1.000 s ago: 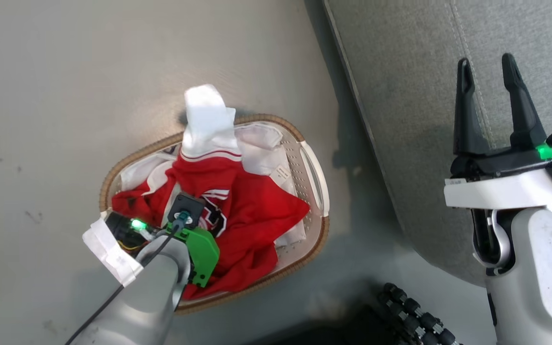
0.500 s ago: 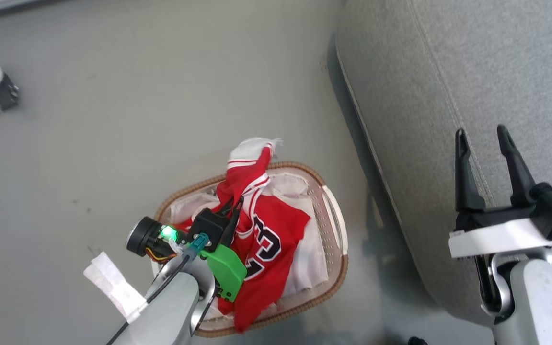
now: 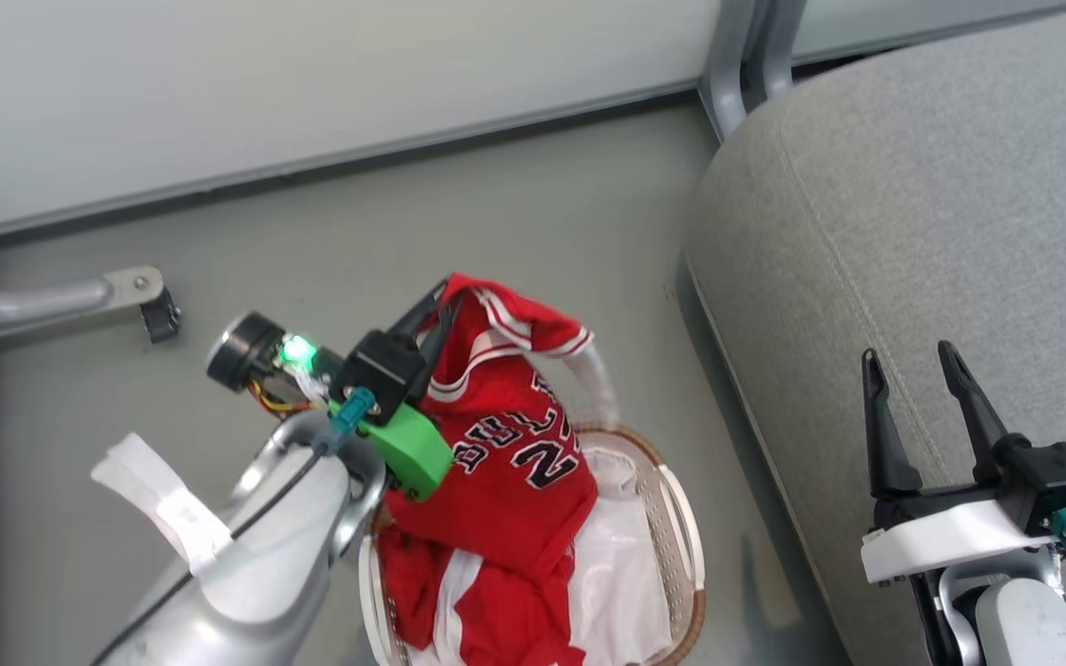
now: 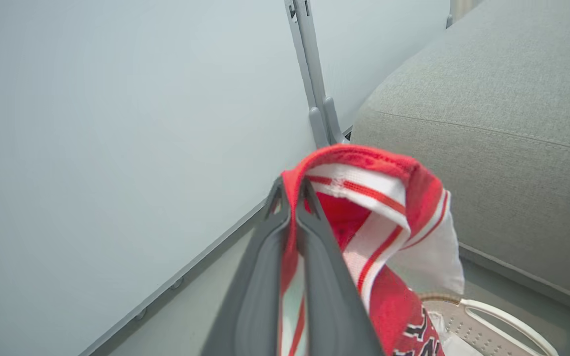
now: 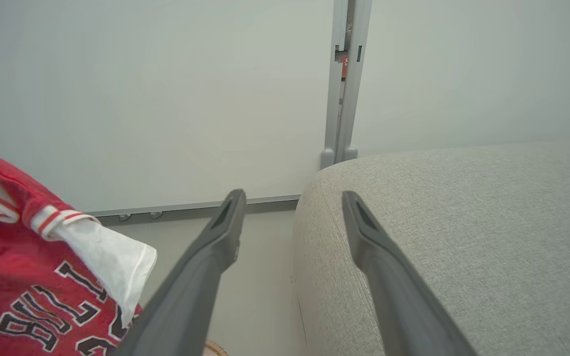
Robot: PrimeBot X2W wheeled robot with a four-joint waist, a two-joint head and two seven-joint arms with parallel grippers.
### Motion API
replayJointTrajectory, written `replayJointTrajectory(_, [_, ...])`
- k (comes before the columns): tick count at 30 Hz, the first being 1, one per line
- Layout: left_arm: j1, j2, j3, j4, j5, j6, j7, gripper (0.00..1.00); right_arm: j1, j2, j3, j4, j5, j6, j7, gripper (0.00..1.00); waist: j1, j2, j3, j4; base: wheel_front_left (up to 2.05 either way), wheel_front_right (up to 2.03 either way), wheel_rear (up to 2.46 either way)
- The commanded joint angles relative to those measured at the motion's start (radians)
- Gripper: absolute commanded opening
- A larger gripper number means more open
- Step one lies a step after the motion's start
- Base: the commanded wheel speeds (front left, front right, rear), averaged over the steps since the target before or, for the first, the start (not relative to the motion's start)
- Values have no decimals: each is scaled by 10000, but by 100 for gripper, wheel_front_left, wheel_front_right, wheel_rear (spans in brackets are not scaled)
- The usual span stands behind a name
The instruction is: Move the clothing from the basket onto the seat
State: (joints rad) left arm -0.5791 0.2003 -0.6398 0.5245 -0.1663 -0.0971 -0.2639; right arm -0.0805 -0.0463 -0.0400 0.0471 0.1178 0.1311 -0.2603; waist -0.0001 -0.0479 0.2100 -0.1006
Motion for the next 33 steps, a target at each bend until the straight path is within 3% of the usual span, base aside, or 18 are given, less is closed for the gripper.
replayJointTrajectory(1, [-295,107,2,-72,78,-64,-9,0,220,-30,34,29,-89,-7,-29,100,1,0,-871,233,0,0,0])
replayJointTrajectory(15, [-3426,462,-295,-187,37,-324,40,0,158,-30,378,66,-400,-7,-29,100,1,0,-1223,36,0,0,0])
replayJointTrajectory(25, [-4725,218,-677,-88,-218,-338,115,0,-691,-30,1519,185,-1119,-7,-29,100,1,0,-1254,-47,0,0,0])
replayJointTrajectory(33, [-4952,-180,-1247,-142,-597,-349,121,0,-1670,-33,2182,1076,-1991,-7,-27,100,1,0,-1397,215,0,0,0])
